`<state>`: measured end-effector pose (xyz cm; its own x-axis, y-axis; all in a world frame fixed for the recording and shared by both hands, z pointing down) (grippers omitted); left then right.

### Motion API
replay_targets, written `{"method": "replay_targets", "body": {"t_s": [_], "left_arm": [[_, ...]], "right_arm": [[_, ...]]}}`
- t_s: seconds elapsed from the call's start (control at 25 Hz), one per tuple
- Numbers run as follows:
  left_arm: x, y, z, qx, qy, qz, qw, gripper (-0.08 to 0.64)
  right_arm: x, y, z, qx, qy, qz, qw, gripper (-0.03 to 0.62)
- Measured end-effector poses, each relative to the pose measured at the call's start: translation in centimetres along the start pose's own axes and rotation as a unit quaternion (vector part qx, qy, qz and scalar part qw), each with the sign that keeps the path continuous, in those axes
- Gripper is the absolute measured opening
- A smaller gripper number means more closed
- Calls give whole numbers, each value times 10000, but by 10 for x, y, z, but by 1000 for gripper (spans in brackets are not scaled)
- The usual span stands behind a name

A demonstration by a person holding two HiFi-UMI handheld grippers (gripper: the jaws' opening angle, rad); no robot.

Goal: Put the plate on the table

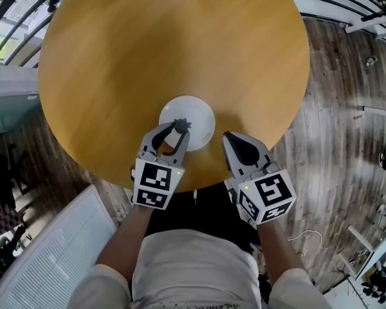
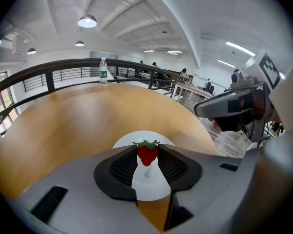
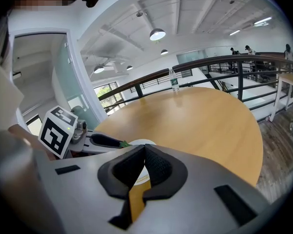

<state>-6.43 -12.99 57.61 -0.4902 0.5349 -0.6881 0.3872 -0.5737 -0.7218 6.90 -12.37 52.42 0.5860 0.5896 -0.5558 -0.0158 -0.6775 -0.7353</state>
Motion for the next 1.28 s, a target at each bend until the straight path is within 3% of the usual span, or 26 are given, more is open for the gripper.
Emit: {"method": "replay_targets", "body": {"t_s": [0.4,0.96,1.28], "left_arm": [[-29,-8,-2,-226,-78,275,9993,146],[-43,-13,-5,-232,-60,551,9982,147],[-41,-12,-7,-186,-152,548,9982,207]], "right_arm": [[0,-10,-13,-144,-60,69,9999,20],[5,-16,-20,-234,-95,86,9996,20],[8,-11,-19,-207,-79,54,9997,20]]}}
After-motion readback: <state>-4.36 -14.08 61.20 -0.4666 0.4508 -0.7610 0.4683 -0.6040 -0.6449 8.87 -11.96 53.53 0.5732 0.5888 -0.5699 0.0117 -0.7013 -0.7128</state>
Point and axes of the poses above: the fingertips, and each gripper's own axes: x backward along the fingers, z to its left, y out of its top, the point moved 4 cm from there along x, backward along the fingers, and after that the axes turned 6 degrees about -x, right-handed, at the moved point
